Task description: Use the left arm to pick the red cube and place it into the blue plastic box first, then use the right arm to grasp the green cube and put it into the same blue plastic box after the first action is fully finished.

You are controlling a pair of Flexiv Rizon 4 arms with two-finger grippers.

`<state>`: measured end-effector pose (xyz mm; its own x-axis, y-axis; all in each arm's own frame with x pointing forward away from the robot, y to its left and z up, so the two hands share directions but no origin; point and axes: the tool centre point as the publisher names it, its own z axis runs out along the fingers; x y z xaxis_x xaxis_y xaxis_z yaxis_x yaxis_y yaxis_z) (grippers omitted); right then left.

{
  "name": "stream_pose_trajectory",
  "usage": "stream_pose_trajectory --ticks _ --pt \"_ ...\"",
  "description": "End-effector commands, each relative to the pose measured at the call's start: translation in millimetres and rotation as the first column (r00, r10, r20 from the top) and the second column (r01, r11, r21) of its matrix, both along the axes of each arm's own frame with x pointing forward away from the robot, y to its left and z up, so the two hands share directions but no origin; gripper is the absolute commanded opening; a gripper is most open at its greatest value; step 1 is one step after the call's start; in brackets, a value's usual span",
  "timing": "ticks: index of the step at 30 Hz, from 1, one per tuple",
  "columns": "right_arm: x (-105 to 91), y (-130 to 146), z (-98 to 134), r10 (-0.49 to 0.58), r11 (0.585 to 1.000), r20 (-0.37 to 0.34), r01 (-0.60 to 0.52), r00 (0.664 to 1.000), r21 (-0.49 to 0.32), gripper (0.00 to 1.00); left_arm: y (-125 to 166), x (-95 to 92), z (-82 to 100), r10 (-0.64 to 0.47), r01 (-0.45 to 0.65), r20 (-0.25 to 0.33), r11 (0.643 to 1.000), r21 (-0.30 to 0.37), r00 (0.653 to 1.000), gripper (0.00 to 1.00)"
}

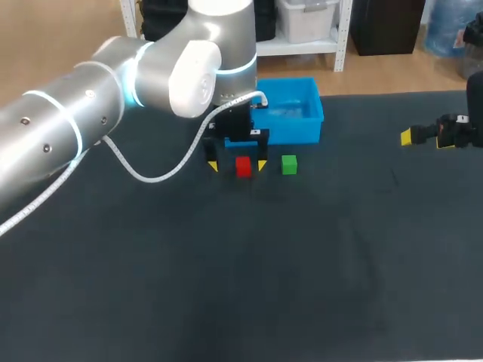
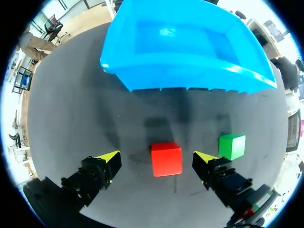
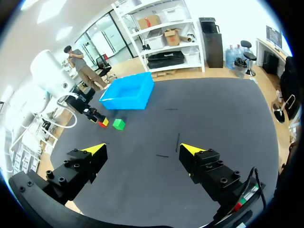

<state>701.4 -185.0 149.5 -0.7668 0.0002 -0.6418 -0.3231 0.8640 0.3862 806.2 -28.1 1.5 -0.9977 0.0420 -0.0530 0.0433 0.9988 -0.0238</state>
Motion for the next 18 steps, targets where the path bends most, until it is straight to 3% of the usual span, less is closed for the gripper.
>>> stream_pose_trajectory --ticks 1,7,10,11,15,16,17,18 --pt "-0.5 -0.3 0.2 0.000 1.000 0.000 0.000 1.000 -0.001 1.00 -1.4 2.8 -1.7 0.001 -0.001 -0.008 1.000 0.003 1.000 1.00" --pt "-0.5 -0.3 0.2 0.000 1.000 0.000 0.000 1.000 -0.001 1.00 -1.2 0.4 -4.4 0.009 -0.009 -0.012 1.000 0.001 1.000 0.98" --pt "-0.5 -0.3 0.2 0.000 1.000 0.000 0.000 1.000 -0.001 1.00 -1.2 -0.1 -5.1 0.010 -0.010 -0.016 1.000 -0.001 1.000 0.59" --pt "-0.5 -0.3 0.2 0.000 1.000 0.000 0.000 1.000 -0.001 1.00 -1.3 -0.3 -5.4 0.009 -0.009 -0.017 1.000 -0.001 1.000 0.51" --pt "-0.5 -0.3 0.2 0.000 1.000 0.000 0.000 1.000 -0.001 1.00 -1.7 -0.8 -6.1 0.006 -0.006 -0.020 1.000 -0.003 1.000 0.36" --pt "-0.5 -0.3 0.2 0.000 1.000 0.000 0.000 1.000 -0.001 1.00 -1.7 -0.9 -6.4 0.006 -0.006 -0.021 1.000 -0.003 1.000 0.26" --pt "-0.5 -0.3 0.2 0.000 1.000 0.000 0.000 1.000 -0.001 1.00 -1.7 -1.2 -6.8 0.005 -0.005 -0.021 1.000 -0.004 1.000 0.07" --pt "-0.5 -0.3 0.2 0.000 1.000 0.000 0.000 1.000 -0.001 1.00 -1.7 -1.3 -7.0 0.004 -0.004 -0.022 1.000 -0.004 1.000 0.00"
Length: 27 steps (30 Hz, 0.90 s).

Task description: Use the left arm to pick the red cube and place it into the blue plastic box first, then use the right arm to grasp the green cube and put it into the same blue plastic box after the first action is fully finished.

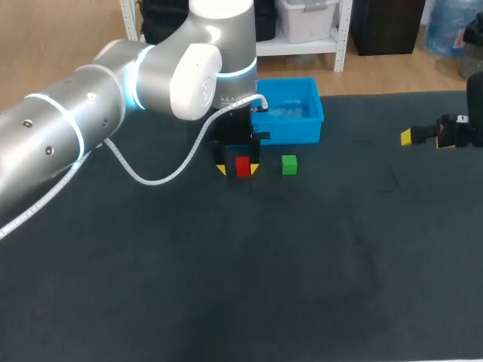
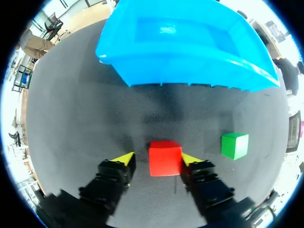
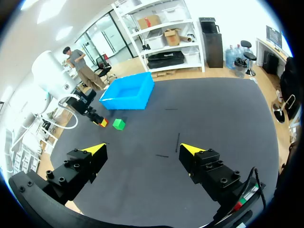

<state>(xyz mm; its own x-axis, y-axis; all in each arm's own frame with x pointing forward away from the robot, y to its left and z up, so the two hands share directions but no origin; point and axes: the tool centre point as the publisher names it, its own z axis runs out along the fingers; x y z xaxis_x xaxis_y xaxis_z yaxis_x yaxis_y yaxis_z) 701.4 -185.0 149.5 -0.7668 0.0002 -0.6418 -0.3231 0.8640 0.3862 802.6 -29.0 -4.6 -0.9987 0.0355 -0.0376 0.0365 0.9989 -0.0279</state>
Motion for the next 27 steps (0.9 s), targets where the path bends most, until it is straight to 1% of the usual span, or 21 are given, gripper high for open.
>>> stream_pose_trajectory --ticks 1,7,17,20,24,27 --pt "-0.5 -0.3 0.2 0.000 1.000 0.000 0.000 1.000 -0.001 1.00 -0.7 2.2 -1.0 -0.003 0.003 -0.008 1.000 -0.001 1.000 0.00" --pt "-0.5 -0.3 0.2 0.000 1.000 0.000 0.000 1.000 -0.001 1.00 0.2 1.6 -0.7 -0.004 0.004 -0.009 1.000 -0.003 1.000 0.00" --pt "-0.5 -0.3 0.2 0.000 1.000 0.000 0.000 1.000 -0.001 1.00 5.3 -0.2 10.5 -0.046 0.046 0.020 0.999 0.003 0.999 0.00" --pt "-0.5 -0.3 0.2 0.000 1.000 0.000 0.000 1.000 -0.001 1.00 9.7 -0.4 14.9 -0.055 0.055 0.023 0.998 0.005 0.998 0.00" --pt "-0.5 -0.3 0.2 0.000 1.000 0.000 0.000 1.000 -0.001 1.00 13.4 -1.3 25.3 -0.069 0.068 0.031 0.998 0.003 0.997 0.00" --pt "-0.5 -0.3 0.2 0.000 1.000 0.000 0.000 1.000 -0.001 1.00 15.5 -1.7 31.2 -0.071 0.071 0.031 0.997 -0.009 0.997 0.00"
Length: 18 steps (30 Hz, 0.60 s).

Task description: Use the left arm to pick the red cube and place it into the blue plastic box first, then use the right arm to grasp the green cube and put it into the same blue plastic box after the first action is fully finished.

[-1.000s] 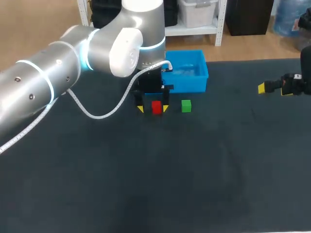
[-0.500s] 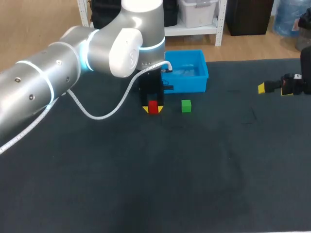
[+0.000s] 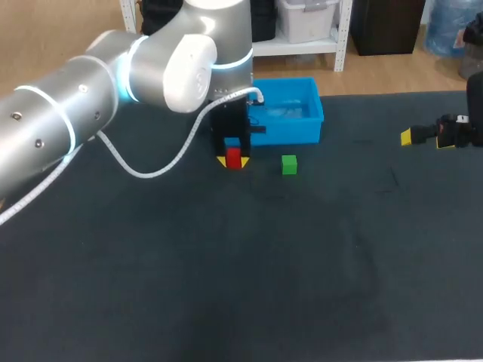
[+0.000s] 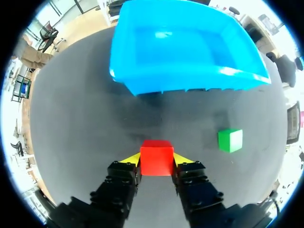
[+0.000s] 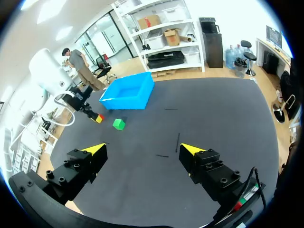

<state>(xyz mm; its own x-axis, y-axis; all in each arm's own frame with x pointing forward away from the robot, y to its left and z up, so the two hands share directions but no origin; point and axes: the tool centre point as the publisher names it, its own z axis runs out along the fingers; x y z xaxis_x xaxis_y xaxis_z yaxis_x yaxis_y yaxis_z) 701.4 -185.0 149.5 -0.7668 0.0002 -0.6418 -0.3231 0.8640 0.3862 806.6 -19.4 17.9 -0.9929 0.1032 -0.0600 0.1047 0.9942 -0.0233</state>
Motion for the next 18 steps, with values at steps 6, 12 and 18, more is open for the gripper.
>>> stream_pose_trajectory --ticks 6,12,18 --pt "-0.5 -0.3 0.2 0.000 1.000 0.000 0.000 1.000 -0.001 1.00 8.0 -4.5 25.4 -0.020 0.020 0.017 0.999 -0.032 1.000 0.00" --pt "-0.5 -0.3 0.2 0.000 1.000 0.000 0.000 1.000 -0.001 1.00 9.0 -1.6 39.2 -0.048 0.049 0.043 0.998 -0.030 0.998 0.00" --pt "-0.5 -0.3 0.2 0.000 1.000 0.000 0.000 1.000 -0.001 1.00 11.6 1.7 54.8 -0.076 0.078 0.074 0.997 -0.014 0.994 0.00"
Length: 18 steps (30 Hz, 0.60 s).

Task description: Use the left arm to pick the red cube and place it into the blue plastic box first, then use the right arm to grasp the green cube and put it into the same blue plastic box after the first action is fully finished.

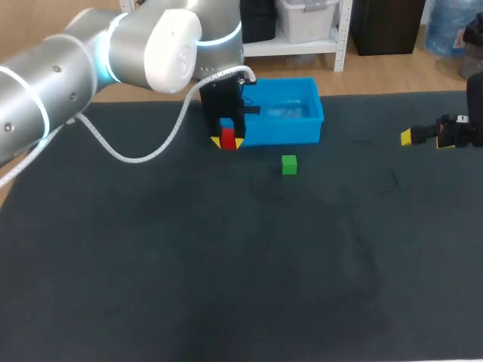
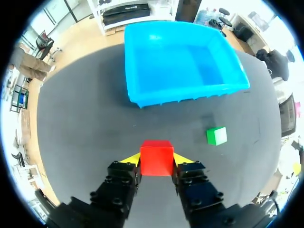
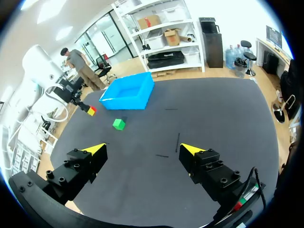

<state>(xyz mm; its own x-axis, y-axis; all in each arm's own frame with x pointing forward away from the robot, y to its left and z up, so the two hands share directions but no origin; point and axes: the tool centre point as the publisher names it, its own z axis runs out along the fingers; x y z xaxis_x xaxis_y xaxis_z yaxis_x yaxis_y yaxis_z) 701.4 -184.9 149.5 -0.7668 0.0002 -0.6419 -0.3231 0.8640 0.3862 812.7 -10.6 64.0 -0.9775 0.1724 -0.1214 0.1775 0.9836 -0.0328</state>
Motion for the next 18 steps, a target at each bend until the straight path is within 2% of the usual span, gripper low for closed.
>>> stream_pose_trajectory --ticks 1,13,18 --pt "-0.5 -0.3 0.2 0.000 1.000 0.000 0.000 1.000 -0.001 1.00 3.4 -3.5 11.4 -0.007 0.007 0.018 1.000 0.003 1.000 0.00" --pt "-0.5 -0.3 0.2 0.000 1.000 0.000 0.000 1.000 -0.001 1.00 5.8 3.6 34.0 -0.017 0.016 0.033 0.999 0.028 0.999 0.00" --pt "-0.5 -0.3 0.2 0.000 1.000 0.000 0.000 1.000 -0.001 1.00 1.7 11.3 48.8 -0.031 0.030 0.063 0.999 0.028 0.998 0.00"
